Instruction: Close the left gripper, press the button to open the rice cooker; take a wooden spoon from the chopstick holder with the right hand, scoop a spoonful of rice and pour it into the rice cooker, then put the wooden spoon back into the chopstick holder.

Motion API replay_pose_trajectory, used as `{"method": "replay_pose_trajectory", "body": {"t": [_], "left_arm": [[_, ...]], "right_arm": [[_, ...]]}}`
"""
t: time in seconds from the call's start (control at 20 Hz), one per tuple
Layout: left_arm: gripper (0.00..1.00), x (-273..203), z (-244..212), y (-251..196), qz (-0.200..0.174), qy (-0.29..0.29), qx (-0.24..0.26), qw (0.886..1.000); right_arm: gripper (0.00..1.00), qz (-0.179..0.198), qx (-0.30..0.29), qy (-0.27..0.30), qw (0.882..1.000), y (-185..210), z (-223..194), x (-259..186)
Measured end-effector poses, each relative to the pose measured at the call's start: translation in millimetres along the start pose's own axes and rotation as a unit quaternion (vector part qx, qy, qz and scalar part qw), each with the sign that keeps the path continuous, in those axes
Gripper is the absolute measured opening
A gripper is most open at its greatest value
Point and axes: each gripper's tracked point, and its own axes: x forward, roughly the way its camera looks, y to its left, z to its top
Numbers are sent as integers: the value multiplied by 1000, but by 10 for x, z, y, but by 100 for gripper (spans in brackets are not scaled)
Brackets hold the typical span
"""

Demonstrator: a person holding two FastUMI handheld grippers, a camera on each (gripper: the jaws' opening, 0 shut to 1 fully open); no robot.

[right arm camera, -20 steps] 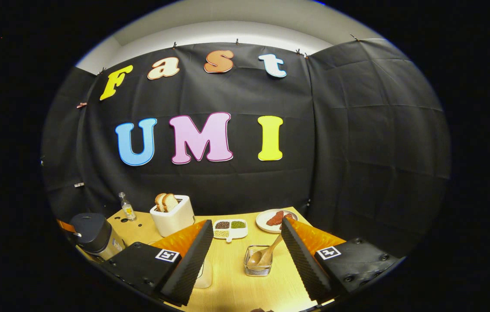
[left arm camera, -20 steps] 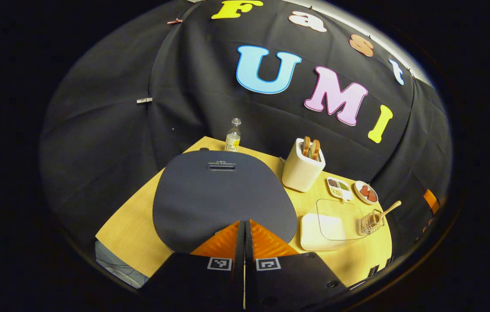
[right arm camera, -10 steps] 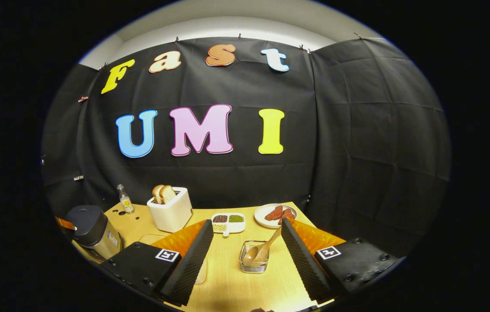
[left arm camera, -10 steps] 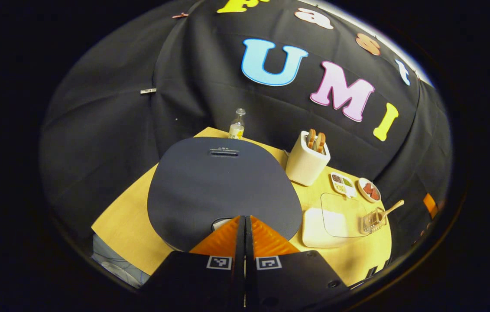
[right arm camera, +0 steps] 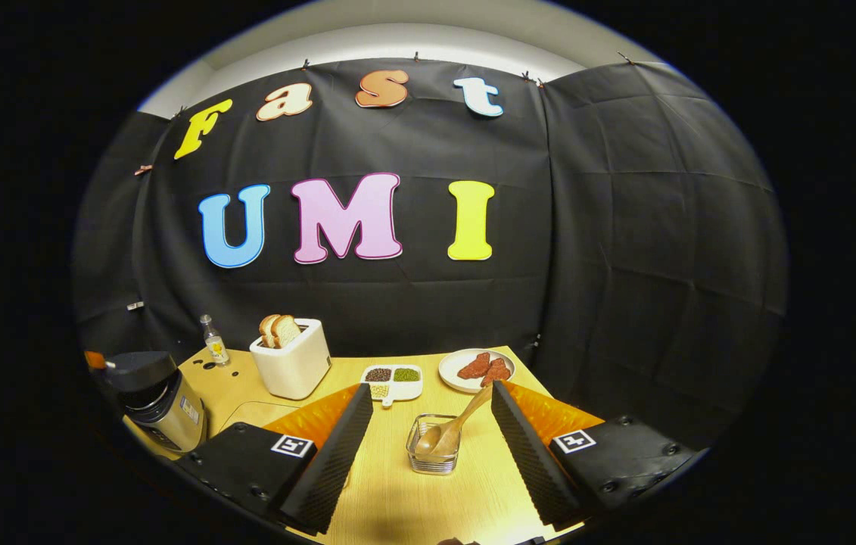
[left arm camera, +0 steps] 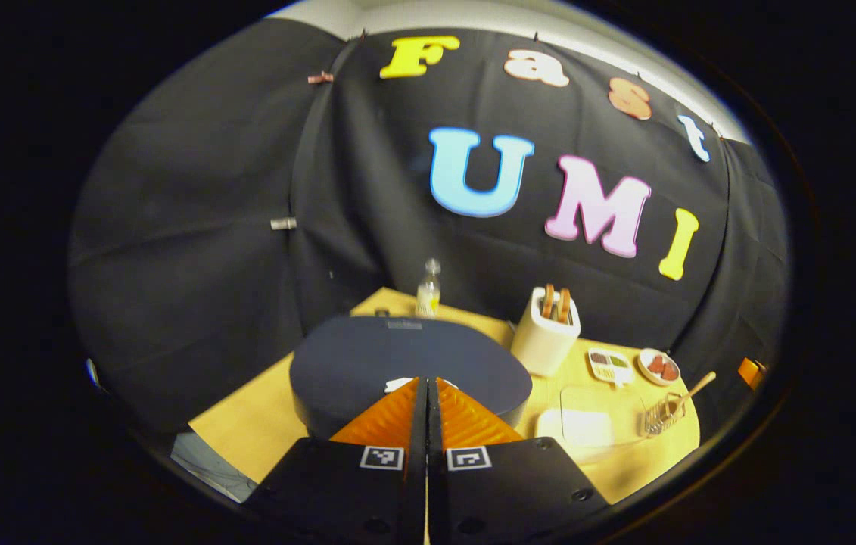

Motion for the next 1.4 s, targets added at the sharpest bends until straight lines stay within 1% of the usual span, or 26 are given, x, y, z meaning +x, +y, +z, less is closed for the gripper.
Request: {"method": "replay_pose_trajectory", "body": {"t": [0.1,0.15,0.2,0.25,0.35,0.4,0.55,0.65,0.75,0.8,1.0,1.2,1.4], "left_arm": [[8,-120,275,10,23,-46,17,999],[8,-156,335,13,32,-54,24,998],[10,-227,351,-15,38,-59,29,997],[11,-236,340,-52,38,-60,33,997],[17,-330,299,-166,29,-59,31,997],[26,-366,282,-210,28,-59,27,998],[69,-462,183,-391,17,-61,5,998],[98,-491,66,-535,9,-55,2,998],[98,-524,-61,-594,17,-42,11,999],[95,-536,-117,-621,23,-36,19,999],[95,-633,-366,-756,43,-15,46,998],[96,-720,-658,-836,59,17,46,997],[96,-764,-836,-814,84,40,33,995]], "right_arm": [[99,0,-3,-2,1000,-49,-3,42],[99,0,-3,-2,1000,-75,-6,82],[99,-1,-2,-2,1000,-107,-10,117],[99,-3,-1,-3,1000,-151,-14,162],[99,-8,2,1,1000,-243,-53,271],[99,-9,4,6,1000,-284,-84,327],[99,-11,10,28,999,-388,-243,534],[99,-6,22,44,999,-428,-329,716],[99,-6,36,62,997,-492,-476,876],[99,-7,44,76,996,-530,-575,964],[98,-7,70,124,990,-629,-956,1306],[99,-11,86,148,985,-684,-1197,1605],[99,-13,110,181,977,-668,-1475,1834]]}}
